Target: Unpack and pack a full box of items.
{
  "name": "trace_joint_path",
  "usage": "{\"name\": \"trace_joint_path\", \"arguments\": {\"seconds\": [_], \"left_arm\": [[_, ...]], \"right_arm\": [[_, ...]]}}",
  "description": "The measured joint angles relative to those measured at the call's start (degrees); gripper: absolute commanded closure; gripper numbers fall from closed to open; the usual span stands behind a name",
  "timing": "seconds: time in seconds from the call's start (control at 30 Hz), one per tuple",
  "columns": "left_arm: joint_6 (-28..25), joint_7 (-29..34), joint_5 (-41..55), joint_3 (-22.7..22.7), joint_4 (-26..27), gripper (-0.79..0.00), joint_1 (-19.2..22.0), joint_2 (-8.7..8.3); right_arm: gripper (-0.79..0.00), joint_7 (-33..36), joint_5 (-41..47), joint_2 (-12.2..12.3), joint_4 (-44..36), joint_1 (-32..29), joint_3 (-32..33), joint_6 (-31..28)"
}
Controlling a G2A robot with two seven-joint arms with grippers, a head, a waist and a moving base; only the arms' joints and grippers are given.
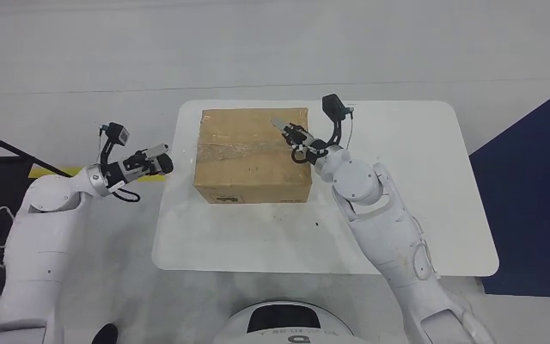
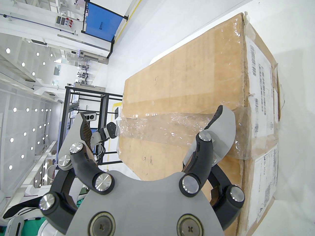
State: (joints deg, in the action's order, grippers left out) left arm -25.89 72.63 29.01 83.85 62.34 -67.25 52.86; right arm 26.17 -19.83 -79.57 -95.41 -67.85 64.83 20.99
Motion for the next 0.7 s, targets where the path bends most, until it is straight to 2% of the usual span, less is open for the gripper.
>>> {"name": "trace_joint_path", "arguments": {"seconds": [0.03, 0.2, 0.33, 0.4, 0.57, 0.6, 0.63, 0.67, 0.7], "left_arm": [[-0.8, 1.7, 1.5, -0.7, -2.1, -0.693, 1.0, 0.19], [-1.3, 4.4, 2.4, -4.7, -10.8, -0.662, 6.5, 1.32], [-0.4, 4.4, 3.1, -7.8, -15.2, -0.489, 10.2, 2.5], [-0.3, 4.7, 2.8, -9.5, -16.8, -0.456, 12.0, 3.14], [-0.9, 4.9, 1.0, -13.5, -20.1, -0.311, 15.4, 4.57], [-1.1, 4.7, 0.9, -14.0, -20.8, -0.259, 16.0, 4.76], [-1.2, 4.6, 0.8, -14.4, -21.5, -0.086, 16.4, 4.94], [-1.3, 4.5, 0.7, -14.8, -22.2, 0.0, 17.0, 5.12], [-1.4, 4.4, 0.6, -15.0, -22.6, 0.0, 17.3, 5.23]], "right_arm": [[-0.785, 0.0, 0.0, 0.0, 0.0, 0.0, 0.0, 0.0], [-0.785, 0.0, 0.0, 0.0, 0.0, 0.0, 0.0, 0.0], [-0.785, 0.0, 0.0, 0.0, 0.0, 0.0, 0.0, 0.0], [-0.785, 0.0, 0.0, 0.0, 0.0, 0.0, 0.0, 0.0], [-0.785, 0.0, 0.0, 0.0, 0.0, 0.0, 0.0, 0.0], [-0.785, 0.0, 0.0, 0.0, 0.0, 0.0, 0.0, 0.0], [-0.785, 0.0, 0.0, 0.0, 0.0, 0.0, 0.0, 0.0], [-0.785, 0.0, 0.0, 0.0, 0.0, 0.0, 0.0, 0.0], [-0.785, 0.0, 0.0, 0.0, 0.0, 0.0, 0.0, 0.0]]}}
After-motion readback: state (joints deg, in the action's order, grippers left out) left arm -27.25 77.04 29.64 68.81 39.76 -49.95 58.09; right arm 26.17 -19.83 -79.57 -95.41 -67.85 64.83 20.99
